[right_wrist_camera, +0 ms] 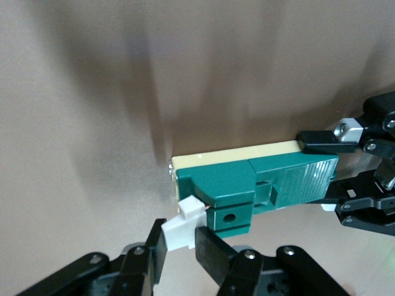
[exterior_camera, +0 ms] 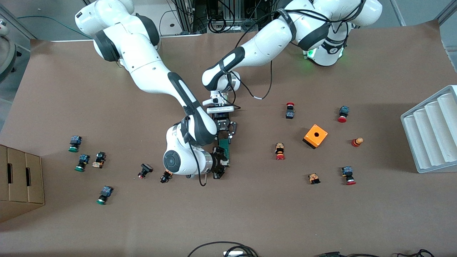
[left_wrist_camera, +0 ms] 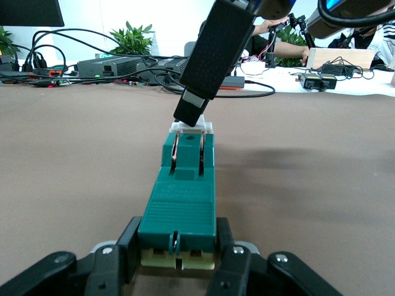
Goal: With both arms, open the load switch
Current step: 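Grasp the white lever with the right gripper, then push the white lever down onto the switch body with the right gripper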
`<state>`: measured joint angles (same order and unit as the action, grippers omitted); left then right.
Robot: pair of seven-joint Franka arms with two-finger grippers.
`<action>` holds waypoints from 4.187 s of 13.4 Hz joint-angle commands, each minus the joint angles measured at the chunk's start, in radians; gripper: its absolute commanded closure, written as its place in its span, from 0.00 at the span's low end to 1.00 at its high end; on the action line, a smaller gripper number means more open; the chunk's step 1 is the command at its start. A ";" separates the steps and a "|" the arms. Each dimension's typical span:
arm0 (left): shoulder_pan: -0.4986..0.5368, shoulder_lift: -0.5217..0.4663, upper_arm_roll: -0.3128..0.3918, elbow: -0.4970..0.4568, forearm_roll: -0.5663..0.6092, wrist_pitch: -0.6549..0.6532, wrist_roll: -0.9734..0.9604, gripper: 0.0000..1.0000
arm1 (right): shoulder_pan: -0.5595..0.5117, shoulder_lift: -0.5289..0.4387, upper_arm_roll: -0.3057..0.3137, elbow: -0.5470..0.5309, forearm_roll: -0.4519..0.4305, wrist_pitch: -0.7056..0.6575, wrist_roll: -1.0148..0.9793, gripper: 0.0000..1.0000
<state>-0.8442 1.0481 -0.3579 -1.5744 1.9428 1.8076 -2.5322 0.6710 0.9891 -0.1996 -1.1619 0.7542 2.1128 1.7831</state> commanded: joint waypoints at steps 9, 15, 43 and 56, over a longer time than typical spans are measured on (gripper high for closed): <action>-0.009 0.018 0.007 0.025 -0.010 0.004 0.003 0.44 | 0.025 -0.104 0.028 -0.143 -0.039 -0.022 -0.002 0.73; -0.009 0.018 0.007 0.025 -0.007 0.004 0.003 0.46 | 0.029 -0.125 0.028 -0.162 -0.055 -0.025 -0.002 0.73; -0.009 0.018 0.007 0.025 -0.008 0.006 0.000 0.44 | 0.033 -0.224 0.029 -0.251 -0.131 -0.082 -0.037 0.79; -0.009 0.018 0.007 0.024 -0.010 0.007 0.003 0.44 | 0.084 -0.227 0.029 -0.320 -0.173 0.010 -0.034 0.80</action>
<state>-0.8441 1.0484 -0.3578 -1.5739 1.9428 1.8083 -2.5322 0.7363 0.7851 -0.1754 -1.4136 0.6111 2.0844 1.7483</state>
